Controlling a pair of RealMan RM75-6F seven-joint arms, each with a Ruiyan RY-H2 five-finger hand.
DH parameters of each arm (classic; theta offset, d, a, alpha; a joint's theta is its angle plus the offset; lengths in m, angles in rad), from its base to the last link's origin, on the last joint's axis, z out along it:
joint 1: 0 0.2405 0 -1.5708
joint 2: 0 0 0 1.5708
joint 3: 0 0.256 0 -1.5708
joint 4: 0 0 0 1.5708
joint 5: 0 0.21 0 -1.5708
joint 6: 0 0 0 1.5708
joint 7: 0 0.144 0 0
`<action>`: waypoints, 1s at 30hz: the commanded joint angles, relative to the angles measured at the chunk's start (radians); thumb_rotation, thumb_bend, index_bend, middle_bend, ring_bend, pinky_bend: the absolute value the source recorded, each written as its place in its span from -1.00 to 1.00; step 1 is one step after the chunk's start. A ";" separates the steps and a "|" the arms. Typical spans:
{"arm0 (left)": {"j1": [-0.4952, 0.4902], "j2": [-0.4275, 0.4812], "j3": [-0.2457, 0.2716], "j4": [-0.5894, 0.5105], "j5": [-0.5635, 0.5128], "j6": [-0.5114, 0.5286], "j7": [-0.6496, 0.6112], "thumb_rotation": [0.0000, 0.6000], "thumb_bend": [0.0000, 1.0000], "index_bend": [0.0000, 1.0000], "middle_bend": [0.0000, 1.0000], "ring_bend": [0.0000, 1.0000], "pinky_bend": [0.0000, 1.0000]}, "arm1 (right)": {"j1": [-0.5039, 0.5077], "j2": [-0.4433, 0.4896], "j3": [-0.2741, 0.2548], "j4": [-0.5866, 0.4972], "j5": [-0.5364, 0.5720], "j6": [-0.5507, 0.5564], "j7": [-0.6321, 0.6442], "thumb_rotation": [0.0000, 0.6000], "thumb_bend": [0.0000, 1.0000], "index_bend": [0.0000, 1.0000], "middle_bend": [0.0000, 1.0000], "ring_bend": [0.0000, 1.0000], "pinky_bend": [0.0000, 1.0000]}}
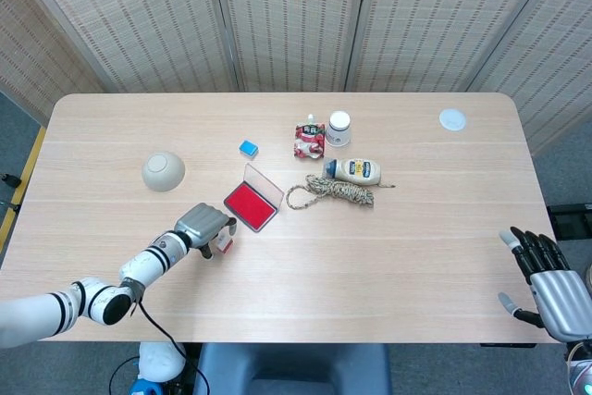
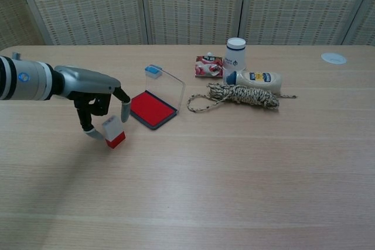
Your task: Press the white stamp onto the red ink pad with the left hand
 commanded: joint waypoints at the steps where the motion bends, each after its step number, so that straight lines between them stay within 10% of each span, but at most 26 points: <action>1: -0.001 -0.002 0.002 0.003 0.006 0.002 -0.005 1.00 -0.52 -0.18 1.00 0.63 0.03 | 0.000 -0.001 0.000 -0.001 -0.001 0.000 -0.003 1.00 -0.46 -1.00 -1.00 -1.00 -1.00; 30: -0.008 -0.035 0.007 0.079 0.049 -0.029 -0.082 1.00 -0.52 0.06 1.00 0.64 0.03 | 0.006 -0.007 0.009 -0.005 0.016 -0.014 -0.023 1.00 -0.46 -1.00 -1.00 -1.00 -1.00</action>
